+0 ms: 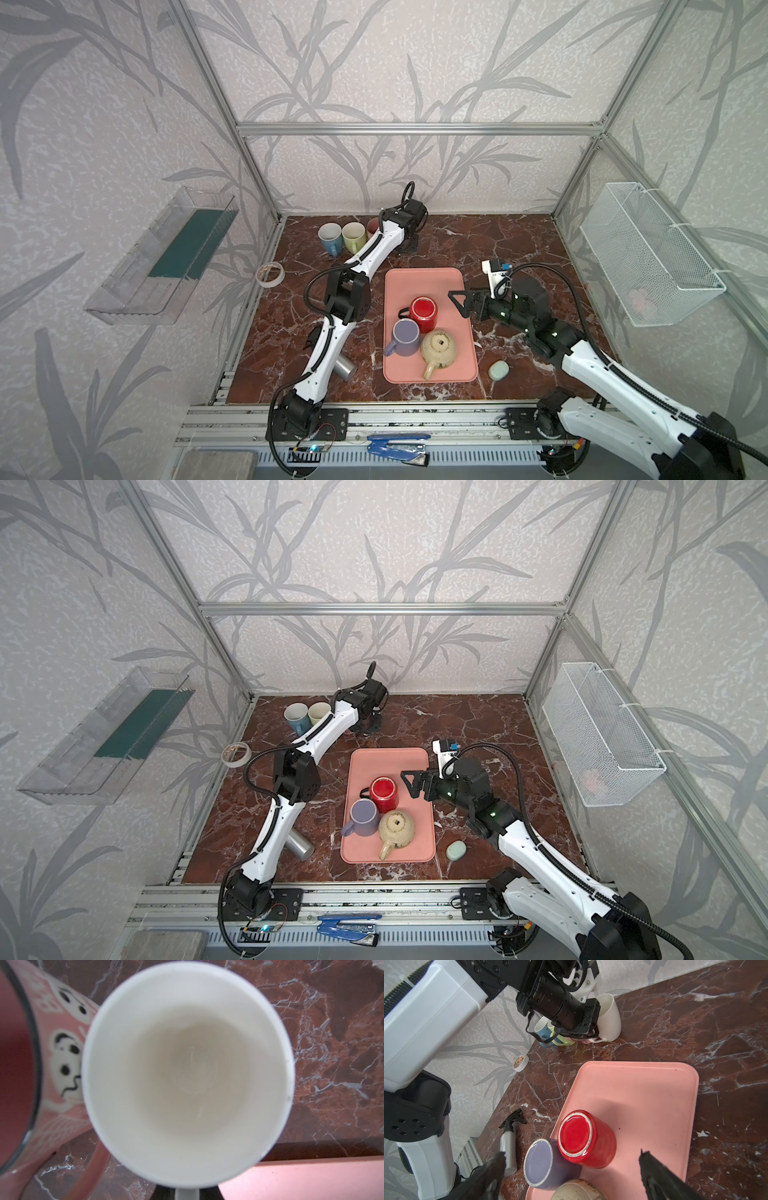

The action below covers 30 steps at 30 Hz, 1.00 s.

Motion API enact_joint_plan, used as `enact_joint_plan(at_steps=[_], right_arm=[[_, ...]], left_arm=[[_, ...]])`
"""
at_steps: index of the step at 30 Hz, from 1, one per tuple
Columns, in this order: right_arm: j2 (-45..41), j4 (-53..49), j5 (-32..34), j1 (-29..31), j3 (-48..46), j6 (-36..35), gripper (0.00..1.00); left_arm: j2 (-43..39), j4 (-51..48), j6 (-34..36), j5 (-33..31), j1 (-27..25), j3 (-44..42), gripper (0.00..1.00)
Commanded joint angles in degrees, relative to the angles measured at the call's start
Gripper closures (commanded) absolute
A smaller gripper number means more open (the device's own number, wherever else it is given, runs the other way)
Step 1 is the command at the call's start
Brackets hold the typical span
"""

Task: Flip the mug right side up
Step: 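Lower the white mug beside the pink ghost mug with the left gripper, then open and withdraw the left gripper while the right gripper moves over the red mug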

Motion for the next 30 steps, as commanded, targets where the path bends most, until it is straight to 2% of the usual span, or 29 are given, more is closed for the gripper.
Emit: enact_joint_plan(at_steps=[1, 8, 17, 21, 26, 30], right_arm=[[-0.41, 1.56, 0.06, 0.32, -0.53, -0.12, 0.01], [-0.14, 1.6, -0.18, 0.33, -0.43, -0.04, 0.01], [-0.49, 1.49, -0.3, 0.34, -0.33, -0.13, 0.01], [-0.84, 1.21, -0.29, 0.33, -0.24, -0.41, 0.01], [-0.94, -0.83, 0.3, 0.35, 0.76, -1.3, 0.01], [-0.29, -4.58, 2.02, 1.17, 2.85, -3.36, 0.01]], left_arm=[[0.85, -0.1, 0.32, -0.55, 0.23, 3.16, 1.0], [1.02, -0.01, 0.34, 0.34, 0.21, 3.47, 0.79], [0.6, -0.08, 0.5, 0.74, 0.18, 4.07, 0.59], [-0.75, 0.08, 1.56, 3.26, 0.0, 4.07, 0.46], [-4.11, -0.34, 2.41, 3.79, -1.08, 3.32, 0.2], [-8.38, -1.27, 3.02, 3.39, -2.3, 2.62, 0.14]])
